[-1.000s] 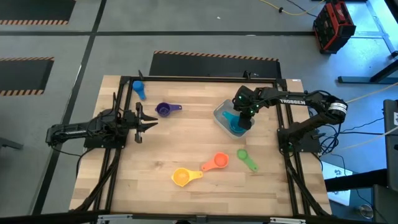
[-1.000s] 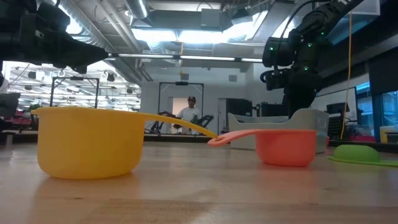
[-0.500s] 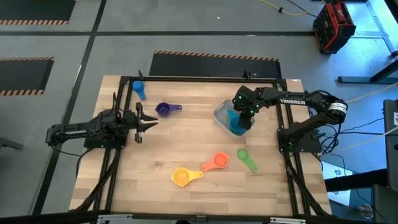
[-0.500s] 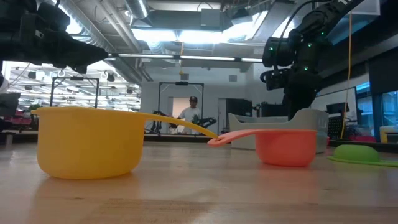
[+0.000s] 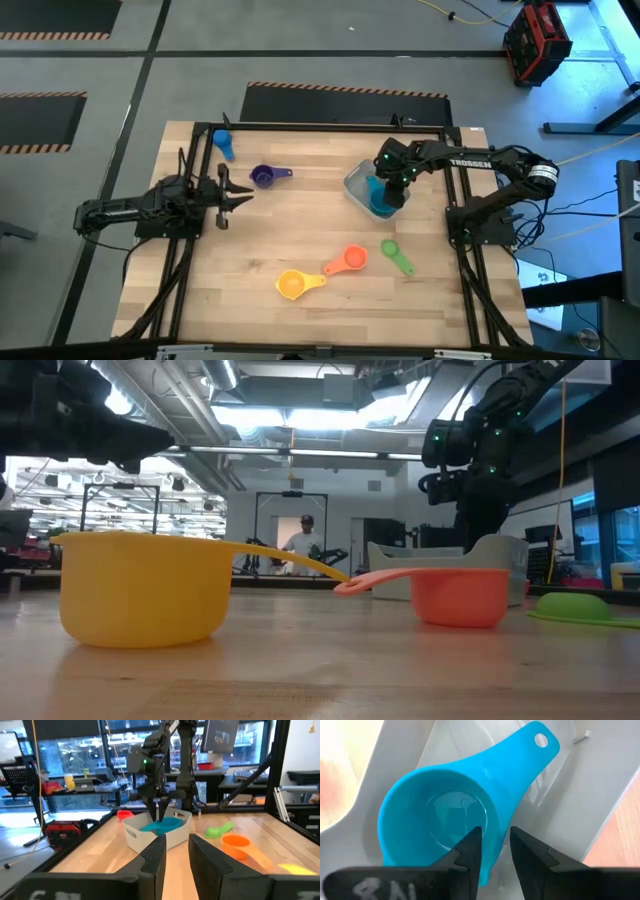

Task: Nest measuring cups in basket
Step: Stack the yellow measuring cup on top of the light blue measuring cup in the bin

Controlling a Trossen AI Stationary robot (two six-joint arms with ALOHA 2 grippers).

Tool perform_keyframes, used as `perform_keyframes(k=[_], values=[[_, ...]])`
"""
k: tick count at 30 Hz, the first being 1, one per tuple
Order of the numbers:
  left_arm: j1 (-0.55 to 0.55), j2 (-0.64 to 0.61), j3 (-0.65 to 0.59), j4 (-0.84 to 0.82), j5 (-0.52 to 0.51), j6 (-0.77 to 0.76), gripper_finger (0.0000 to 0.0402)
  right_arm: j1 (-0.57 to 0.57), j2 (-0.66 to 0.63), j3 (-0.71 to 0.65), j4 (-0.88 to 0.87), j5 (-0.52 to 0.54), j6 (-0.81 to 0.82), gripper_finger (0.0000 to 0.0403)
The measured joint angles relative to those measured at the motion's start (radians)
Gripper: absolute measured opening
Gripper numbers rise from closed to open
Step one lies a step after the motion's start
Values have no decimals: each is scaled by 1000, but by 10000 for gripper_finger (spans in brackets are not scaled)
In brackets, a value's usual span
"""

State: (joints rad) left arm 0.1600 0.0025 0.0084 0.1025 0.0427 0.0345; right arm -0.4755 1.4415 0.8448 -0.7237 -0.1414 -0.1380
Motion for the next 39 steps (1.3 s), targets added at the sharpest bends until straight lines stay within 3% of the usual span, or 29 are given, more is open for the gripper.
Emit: perform_keyframes(k=[14,22,39], values=[[0,0,0,186,0,-11,76,2,-217,130,-132,-13,28,107],[0,59,34,275,6,-113,76,2,-325,135,-124,-19,57,107],[0,625,430,185,158,-173,76,2,-336,135,-57,-18,51,107]])
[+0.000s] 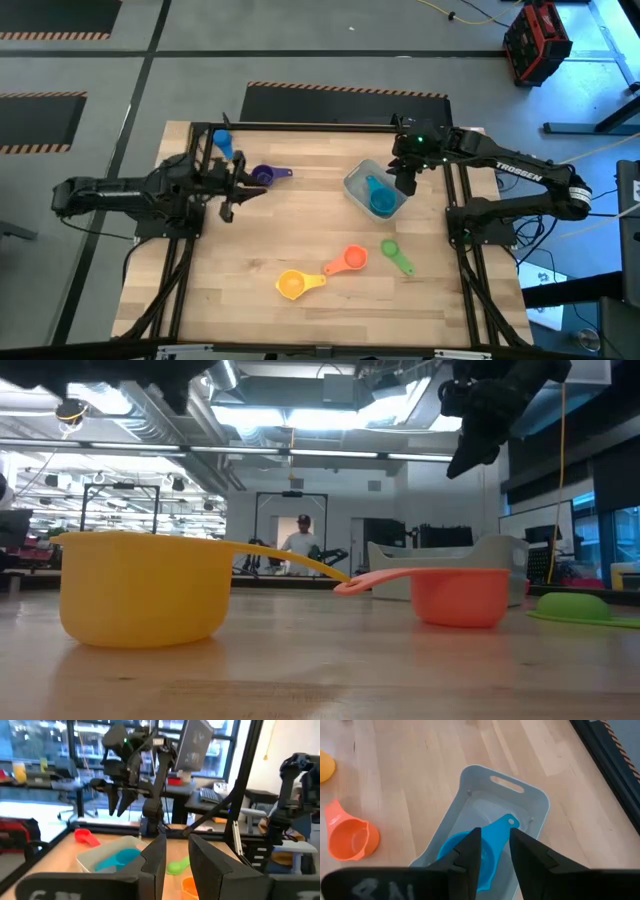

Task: Nest measuring cups in basket
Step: Stack the yellow measuring cup on top of the light blue measuring cup in the bin

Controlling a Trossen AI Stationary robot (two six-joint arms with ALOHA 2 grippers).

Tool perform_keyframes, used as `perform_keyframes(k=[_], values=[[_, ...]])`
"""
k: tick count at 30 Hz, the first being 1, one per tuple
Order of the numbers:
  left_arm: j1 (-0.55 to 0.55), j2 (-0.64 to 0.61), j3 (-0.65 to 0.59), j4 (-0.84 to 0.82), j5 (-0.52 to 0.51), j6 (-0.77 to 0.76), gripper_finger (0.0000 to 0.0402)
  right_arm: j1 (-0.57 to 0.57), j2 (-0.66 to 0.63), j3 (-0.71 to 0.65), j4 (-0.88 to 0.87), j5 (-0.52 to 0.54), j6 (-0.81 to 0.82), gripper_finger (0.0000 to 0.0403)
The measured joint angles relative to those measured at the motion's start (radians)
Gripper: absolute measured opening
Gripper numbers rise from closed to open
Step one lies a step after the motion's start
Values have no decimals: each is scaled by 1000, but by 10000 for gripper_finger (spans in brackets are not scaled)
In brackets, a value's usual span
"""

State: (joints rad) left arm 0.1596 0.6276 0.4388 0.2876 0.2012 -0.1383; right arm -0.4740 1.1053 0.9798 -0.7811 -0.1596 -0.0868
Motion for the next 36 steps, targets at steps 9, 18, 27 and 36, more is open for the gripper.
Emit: perform_keyframes(k=[9,18,27,36], values=[[-3,239,258,-170,30,-46,76,0,0,0,0,0,0,107],[-52,450,470,-389,28,-119,116,0,0,0,-1,0,0,107],[-155,659,588,-451,29,-122,139,0,1,0,-1,0,0,107],[-306,838,672,-694,0,-124,138,0,1,0,-2,-1,-1,107]])
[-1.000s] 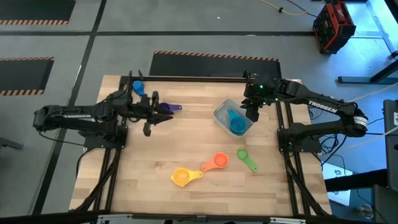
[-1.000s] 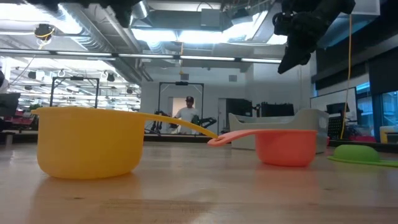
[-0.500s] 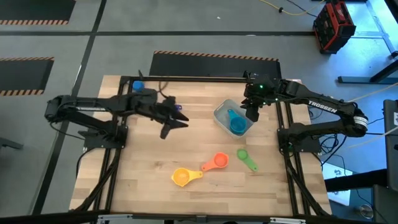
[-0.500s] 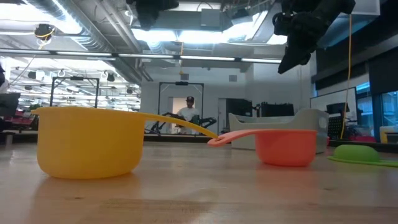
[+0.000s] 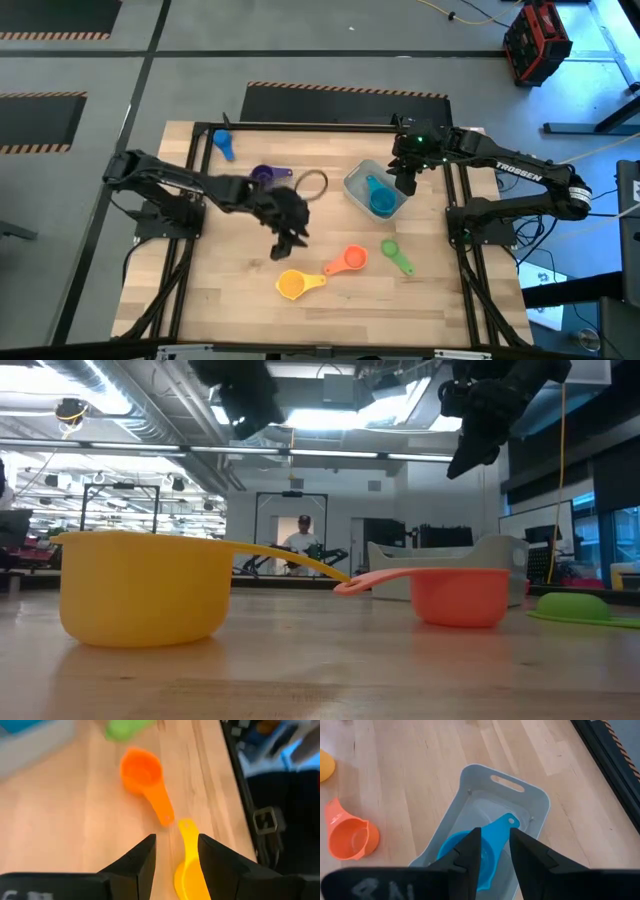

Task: Nest measuring cups in basket
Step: Stack the yellow measuring cup on top of the light blue measuring cup in the bin

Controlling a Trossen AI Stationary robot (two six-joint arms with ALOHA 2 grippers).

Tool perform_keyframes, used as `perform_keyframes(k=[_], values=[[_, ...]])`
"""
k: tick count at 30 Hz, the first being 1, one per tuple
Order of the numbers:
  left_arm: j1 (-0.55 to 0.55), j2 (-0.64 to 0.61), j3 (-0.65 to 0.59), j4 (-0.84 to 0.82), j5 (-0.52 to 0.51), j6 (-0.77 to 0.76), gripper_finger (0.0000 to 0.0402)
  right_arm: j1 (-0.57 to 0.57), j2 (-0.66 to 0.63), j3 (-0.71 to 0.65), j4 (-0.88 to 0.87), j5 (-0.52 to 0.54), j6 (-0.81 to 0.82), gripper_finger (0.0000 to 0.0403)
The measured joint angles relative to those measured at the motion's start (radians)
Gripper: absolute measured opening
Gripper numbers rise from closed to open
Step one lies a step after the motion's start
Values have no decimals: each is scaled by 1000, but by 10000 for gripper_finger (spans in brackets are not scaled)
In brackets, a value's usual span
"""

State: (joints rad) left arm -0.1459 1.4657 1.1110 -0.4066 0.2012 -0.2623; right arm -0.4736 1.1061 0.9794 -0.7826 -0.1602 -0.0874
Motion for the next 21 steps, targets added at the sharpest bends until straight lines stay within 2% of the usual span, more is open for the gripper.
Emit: perform_keyframes(k=[7,11,14,21], values=[[-107,80,1,-19,-6,-2,138,0,0,0,0,0,0,107],[-156,115,1,-24,-89,-15,138,0,0,0,0,0,0,107],[-177,141,1,-27,-137,-38,138,0,0,0,0,0,0,107],[-201,204,1,-25,-141,-72,138,0,0,0,0,0,0,107]])
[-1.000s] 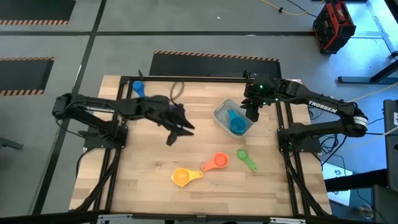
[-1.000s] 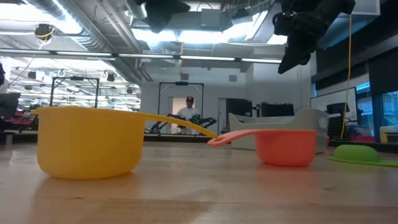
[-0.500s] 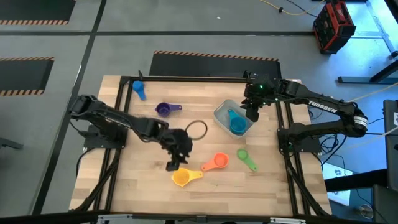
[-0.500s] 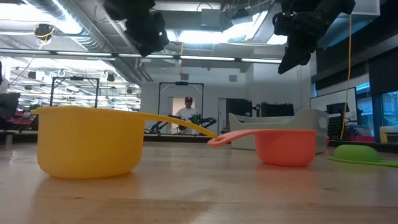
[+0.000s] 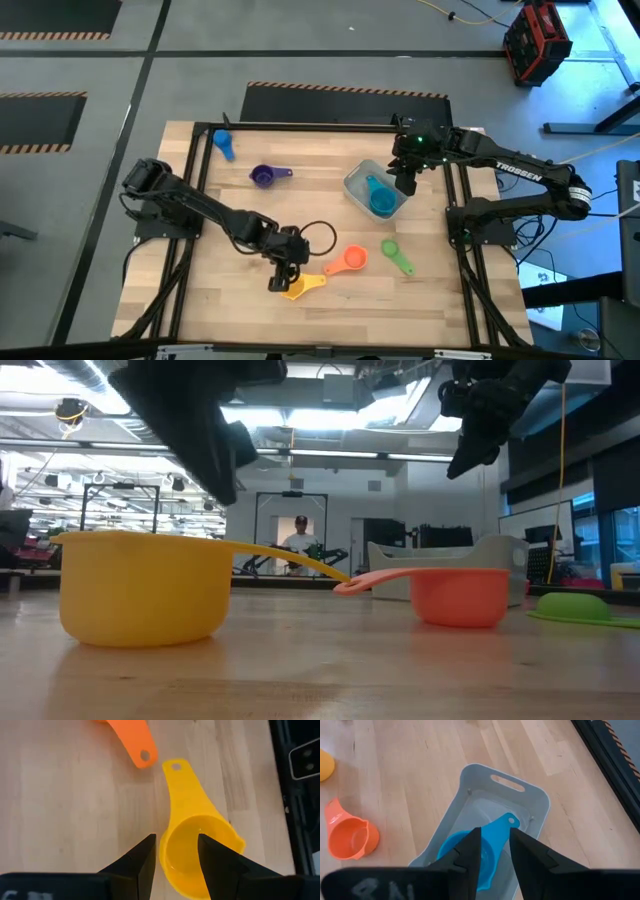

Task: Nest measuring cups in basket
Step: Stack the yellow measuring cup on top of the light blue measuring cup in the bin

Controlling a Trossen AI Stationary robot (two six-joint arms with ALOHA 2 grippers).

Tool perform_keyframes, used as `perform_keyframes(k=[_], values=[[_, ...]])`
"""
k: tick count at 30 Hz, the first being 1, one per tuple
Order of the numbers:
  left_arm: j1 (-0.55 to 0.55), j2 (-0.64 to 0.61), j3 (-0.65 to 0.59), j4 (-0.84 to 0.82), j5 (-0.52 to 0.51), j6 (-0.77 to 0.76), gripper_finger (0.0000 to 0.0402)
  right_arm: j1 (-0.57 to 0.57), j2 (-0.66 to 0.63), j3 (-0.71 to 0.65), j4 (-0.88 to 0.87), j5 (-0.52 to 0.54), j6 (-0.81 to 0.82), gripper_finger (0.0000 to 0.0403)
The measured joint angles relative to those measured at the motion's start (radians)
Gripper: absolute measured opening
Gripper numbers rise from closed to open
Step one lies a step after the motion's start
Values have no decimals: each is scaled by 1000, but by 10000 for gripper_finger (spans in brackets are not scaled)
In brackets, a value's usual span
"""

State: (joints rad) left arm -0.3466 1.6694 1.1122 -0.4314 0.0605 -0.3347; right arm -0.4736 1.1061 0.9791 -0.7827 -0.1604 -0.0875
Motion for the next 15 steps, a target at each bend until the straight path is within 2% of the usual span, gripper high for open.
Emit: perform_keyframes(k=[15], values=[[-1,109,0,7,10,-4,138,0,0,0,0,0,0,107]])
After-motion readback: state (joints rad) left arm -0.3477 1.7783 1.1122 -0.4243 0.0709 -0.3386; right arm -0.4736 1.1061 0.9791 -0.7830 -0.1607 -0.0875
